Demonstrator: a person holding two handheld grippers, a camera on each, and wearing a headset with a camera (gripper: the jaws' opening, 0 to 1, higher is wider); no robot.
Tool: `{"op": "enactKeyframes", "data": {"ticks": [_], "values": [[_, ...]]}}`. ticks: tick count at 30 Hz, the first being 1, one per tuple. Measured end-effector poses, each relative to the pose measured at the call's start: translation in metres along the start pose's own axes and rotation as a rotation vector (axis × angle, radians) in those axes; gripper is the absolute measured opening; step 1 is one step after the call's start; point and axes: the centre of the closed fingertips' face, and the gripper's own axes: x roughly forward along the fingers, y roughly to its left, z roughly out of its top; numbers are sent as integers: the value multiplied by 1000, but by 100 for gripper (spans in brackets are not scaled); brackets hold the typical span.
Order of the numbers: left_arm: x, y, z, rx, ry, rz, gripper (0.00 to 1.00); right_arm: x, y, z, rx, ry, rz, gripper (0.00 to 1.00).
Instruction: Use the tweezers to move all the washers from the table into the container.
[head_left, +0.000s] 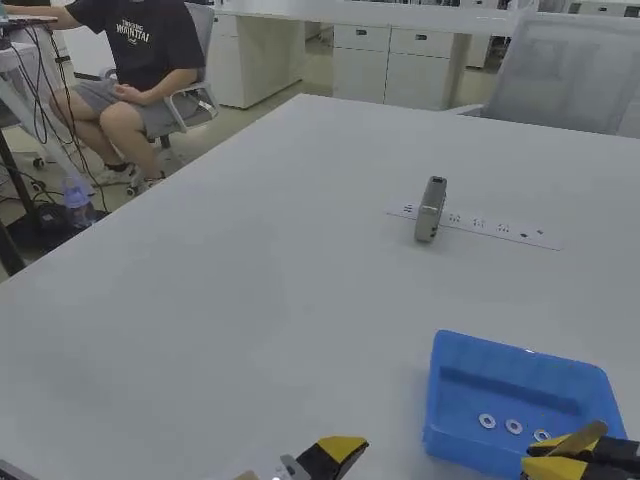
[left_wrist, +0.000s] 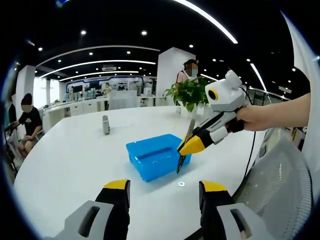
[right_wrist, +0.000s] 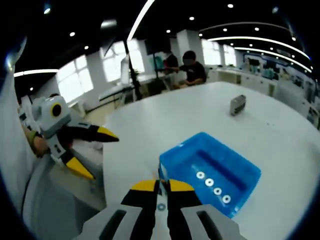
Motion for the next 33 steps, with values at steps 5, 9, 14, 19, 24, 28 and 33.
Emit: {"op": "enactKeyframes", "data": {"ticks": [5,9,14,19,24,28,33], "values": [[0,0,0,1,2,-1,54,3,1,-9,23,17,9,3],[0,0,0,1,3,-1,54,5,1,-18,16,45,15,3],[0,0,-1,2,4,-1,54,6,2,-22,12,53,18,3],[0,0,-1,3,7,-1,54,8,2,-28,7,73,23,3],[0,0,-2,5,9,-1,54,9,2,-31,2,81,23,4],[0,-1,-2,5,10,-2,54,10,4,-32,-19,90,23,4],[0,-1,-2,7,13,-3,54,11,9,-31,-72,98,29,4]]}}
